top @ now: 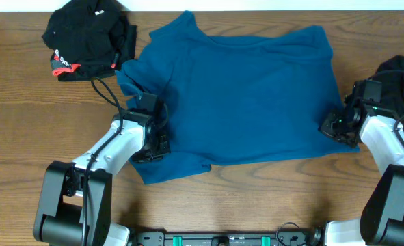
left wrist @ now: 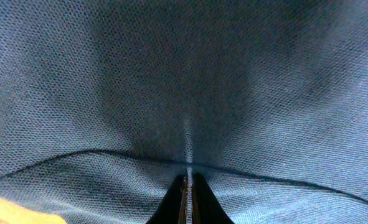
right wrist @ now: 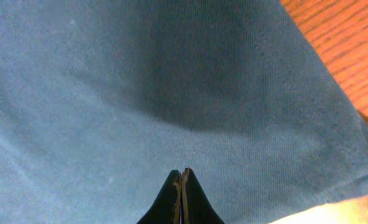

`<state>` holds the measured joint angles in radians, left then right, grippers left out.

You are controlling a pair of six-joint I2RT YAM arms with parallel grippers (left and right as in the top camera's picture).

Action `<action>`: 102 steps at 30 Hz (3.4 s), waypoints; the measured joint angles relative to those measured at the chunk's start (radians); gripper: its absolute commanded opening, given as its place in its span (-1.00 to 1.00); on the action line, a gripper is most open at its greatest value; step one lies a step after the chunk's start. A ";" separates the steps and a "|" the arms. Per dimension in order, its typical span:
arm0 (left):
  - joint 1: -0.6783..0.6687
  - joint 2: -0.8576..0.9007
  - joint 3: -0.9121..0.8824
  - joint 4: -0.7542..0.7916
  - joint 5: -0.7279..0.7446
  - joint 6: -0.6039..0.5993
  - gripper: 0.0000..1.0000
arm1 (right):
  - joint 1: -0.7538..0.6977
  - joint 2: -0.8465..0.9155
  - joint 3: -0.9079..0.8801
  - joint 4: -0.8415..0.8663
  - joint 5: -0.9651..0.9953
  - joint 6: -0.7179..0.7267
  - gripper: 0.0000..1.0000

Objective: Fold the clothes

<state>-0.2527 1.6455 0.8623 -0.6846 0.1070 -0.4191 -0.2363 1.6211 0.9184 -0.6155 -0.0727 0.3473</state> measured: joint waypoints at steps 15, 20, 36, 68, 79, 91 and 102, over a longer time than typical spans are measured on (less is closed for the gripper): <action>0.000 -0.042 -0.077 0.019 0.037 0.000 -0.89 | 0.000 0.000 -0.108 0.030 0.025 0.016 -0.97; 0.003 -0.050 -0.093 0.018 0.064 -0.002 -0.88 | 0.000 0.000 -0.117 -0.009 0.033 0.040 -0.98; 0.003 -0.018 -0.142 -0.172 0.312 -0.075 -0.88 | -0.041 -0.002 -0.116 -0.106 0.027 0.136 -0.98; 0.001 -0.326 0.101 -0.088 -0.113 -0.130 -0.88 | -0.094 -0.332 0.087 -0.068 -0.035 0.132 -0.76; 0.000 -0.065 0.102 0.188 0.041 0.002 -0.88 | 0.059 -0.307 0.087 -0.021 -0.194 0.068 -0.89; 0.083 0.096 0.102 0.211 -0.017 0.014 -0.88 | 0.085 -0.307 0.087 -0.027 -0.174 0.056 -0.87; 0.206 0.096 0.102 0.086 -0.152 0.027 -0.88 | 0.085 -0.227 0.087 -0.049 -0.051 0.053 -0.93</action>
<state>-0.0471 1.7412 0.9646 -0.5987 -0.0448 -0.3916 -0.1513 1.3941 1.0054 -0.6643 -0.1242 0.4000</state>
